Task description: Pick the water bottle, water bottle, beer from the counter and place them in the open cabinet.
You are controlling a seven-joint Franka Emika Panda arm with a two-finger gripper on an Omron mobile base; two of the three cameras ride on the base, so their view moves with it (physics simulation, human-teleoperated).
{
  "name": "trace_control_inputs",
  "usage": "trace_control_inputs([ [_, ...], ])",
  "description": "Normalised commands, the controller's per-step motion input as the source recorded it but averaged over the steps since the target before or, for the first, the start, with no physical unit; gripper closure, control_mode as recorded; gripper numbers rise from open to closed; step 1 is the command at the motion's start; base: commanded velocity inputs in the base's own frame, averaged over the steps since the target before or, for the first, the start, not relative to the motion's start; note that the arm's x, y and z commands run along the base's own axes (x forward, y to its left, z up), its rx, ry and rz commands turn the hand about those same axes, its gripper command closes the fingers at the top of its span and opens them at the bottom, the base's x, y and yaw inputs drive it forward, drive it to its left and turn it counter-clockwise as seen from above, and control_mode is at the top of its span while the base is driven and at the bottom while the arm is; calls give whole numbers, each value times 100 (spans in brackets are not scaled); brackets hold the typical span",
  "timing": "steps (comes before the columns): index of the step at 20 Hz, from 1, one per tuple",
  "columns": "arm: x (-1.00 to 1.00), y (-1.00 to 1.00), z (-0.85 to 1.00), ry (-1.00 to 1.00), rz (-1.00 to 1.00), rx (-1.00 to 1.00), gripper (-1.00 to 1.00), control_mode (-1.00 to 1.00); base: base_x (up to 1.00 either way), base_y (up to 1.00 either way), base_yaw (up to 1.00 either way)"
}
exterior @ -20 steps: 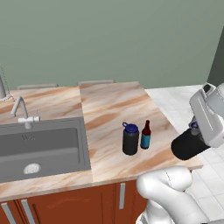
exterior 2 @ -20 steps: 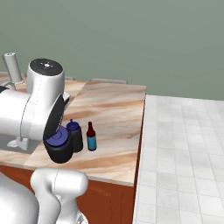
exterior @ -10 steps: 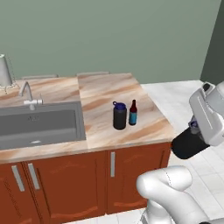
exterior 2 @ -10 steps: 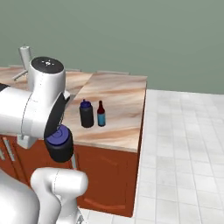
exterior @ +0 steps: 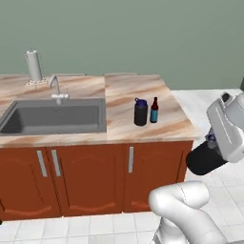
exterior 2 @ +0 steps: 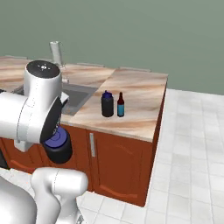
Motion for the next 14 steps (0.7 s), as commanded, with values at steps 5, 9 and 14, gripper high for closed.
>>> trace_control_inputs([
  [5, 0, 0, 0, 0, 0, 0, 100, 100, -8, 0, 50],
  [9, 0, 0, 0, 0, 0, 0, 100, 100, -8, 0, 49],
  [14, 0, 0, 0, 0, 0, 0, 100, 100, -3, 0, 43],
])
